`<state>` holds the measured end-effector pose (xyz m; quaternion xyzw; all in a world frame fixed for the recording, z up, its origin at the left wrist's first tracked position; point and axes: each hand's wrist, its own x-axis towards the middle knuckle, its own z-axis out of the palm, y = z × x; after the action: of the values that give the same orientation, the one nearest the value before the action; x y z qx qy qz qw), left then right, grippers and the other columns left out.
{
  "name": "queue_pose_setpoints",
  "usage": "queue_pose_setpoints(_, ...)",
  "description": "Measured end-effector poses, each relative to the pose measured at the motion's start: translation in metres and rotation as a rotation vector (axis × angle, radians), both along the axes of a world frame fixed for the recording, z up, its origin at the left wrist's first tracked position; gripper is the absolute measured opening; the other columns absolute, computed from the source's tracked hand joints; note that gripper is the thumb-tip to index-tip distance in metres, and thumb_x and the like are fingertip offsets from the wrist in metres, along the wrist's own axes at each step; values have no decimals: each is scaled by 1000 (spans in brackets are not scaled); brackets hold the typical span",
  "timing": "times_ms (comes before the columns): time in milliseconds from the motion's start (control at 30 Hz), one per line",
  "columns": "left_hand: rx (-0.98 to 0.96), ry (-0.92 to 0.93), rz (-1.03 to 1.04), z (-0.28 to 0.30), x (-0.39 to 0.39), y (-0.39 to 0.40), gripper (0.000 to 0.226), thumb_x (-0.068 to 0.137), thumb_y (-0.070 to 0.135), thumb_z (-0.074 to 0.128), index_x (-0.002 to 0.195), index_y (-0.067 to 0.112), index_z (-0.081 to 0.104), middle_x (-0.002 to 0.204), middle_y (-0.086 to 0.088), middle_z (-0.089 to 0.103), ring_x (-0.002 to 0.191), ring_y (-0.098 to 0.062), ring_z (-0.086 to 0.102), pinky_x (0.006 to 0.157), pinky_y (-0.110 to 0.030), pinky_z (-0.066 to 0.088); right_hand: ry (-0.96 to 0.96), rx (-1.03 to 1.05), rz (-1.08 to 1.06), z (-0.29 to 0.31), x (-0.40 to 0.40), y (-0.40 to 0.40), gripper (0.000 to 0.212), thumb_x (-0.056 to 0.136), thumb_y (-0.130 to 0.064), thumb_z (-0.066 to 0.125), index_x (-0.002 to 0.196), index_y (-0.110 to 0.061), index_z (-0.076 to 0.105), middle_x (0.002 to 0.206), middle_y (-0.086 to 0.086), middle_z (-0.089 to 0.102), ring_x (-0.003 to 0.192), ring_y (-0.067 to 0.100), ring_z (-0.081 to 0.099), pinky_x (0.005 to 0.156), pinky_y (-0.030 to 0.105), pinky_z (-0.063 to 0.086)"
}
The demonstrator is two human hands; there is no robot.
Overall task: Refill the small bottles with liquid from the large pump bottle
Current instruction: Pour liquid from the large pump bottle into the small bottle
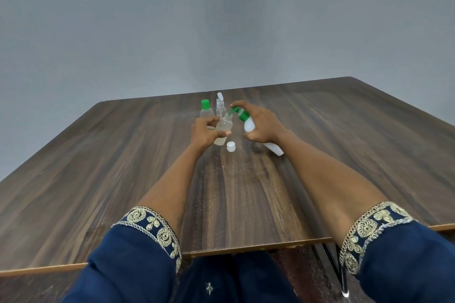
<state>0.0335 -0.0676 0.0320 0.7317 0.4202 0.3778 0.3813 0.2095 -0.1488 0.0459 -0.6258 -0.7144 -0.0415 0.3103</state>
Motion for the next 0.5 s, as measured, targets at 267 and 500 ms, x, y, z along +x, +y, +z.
queue_pose_setpoints(267,30,8,9,-3,-2,-3,54,60,19,86,110,8,67,104,-9,68,96,-23,63,88,-38,52,-20,-7,11,1,-2,-2,77,61,-25,56,137,-28,44,103,3,64,73,20,51,63,32,46)
queue_pose_setpoints(500,31,11,-1,-1,3,-5,57,60,16,86,112,5,66,104,-10,68,95,-23,63,88,-39,53,-7,6,-39,0,-3,-2,69,61,-28,54,129,-26,49,106,3,64,82,25,55,66,31,43)
